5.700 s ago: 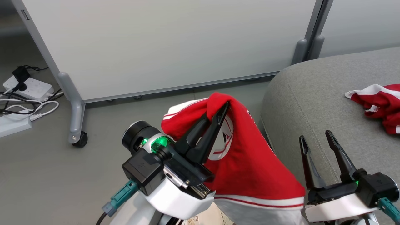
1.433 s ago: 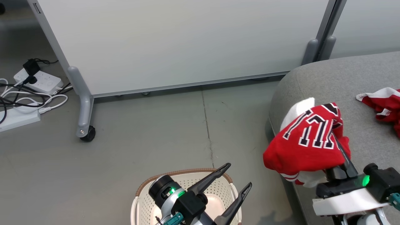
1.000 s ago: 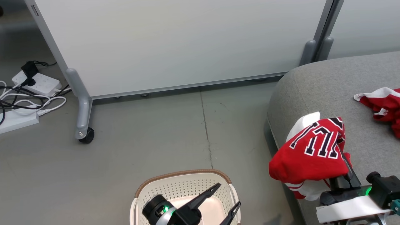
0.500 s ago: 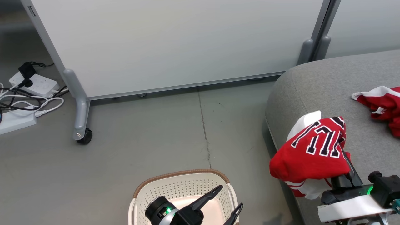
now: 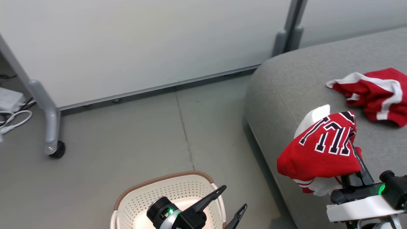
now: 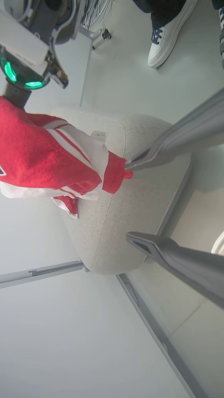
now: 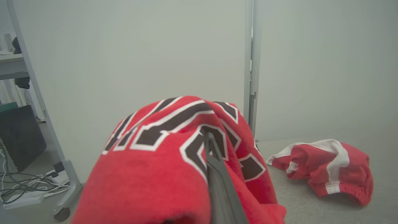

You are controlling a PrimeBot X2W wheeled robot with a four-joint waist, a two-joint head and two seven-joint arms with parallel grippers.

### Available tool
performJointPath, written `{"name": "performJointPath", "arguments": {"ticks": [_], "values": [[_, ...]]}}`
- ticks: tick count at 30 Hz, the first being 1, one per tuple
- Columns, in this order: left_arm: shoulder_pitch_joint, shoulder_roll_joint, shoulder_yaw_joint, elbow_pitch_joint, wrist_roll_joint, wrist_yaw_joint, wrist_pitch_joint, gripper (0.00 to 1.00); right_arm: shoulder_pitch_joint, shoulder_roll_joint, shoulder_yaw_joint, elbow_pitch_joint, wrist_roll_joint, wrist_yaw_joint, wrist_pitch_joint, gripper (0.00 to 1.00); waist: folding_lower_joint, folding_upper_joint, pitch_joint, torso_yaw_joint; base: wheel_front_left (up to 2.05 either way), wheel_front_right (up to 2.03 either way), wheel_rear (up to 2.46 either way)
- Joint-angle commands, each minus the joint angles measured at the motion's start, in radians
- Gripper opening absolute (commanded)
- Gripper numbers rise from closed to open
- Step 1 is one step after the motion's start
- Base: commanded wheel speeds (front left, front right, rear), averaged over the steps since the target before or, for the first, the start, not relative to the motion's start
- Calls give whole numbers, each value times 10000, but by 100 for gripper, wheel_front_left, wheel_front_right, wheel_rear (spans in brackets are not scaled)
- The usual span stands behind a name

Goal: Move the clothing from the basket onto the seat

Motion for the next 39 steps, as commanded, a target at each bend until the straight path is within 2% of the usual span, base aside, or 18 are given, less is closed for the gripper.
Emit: {"name": "performJointPath", "arguments": {"ticks": [1,12,17,25,35,39], "values": [[-96,61,23,-16,61,-11,3,100,-92,-68,-37,-32,-20,2,-53,0,0,0,108,-457,0,0,0],[-302,76,-33,-59,133,-11,3,100,-133,3,-67,-107,-5,2,-53,0,0,0,367,-2371,0,0,0],[-402,65,-115,-69,95,-11,3,100,-45,47,-180,-100,77,2,-53,0,0,0,483,-2987,0,0,0],[-865,99,-625,10,-113,-11,3,100,188,144,-602,-351,73,2,-53,0,0,0,735,-3146,0,0,0],[-774,101,-566,24,-224,-11,2,100,-17,190,-671,-403,-2,2,-53,0,0,0,688,-3088,0,0,0],[-592,29,-372,-21,-129,-11,3,100,-555,-251,-555,-386,-3,2,-53,0,0,0,622,-3035,0,0,0]]}}
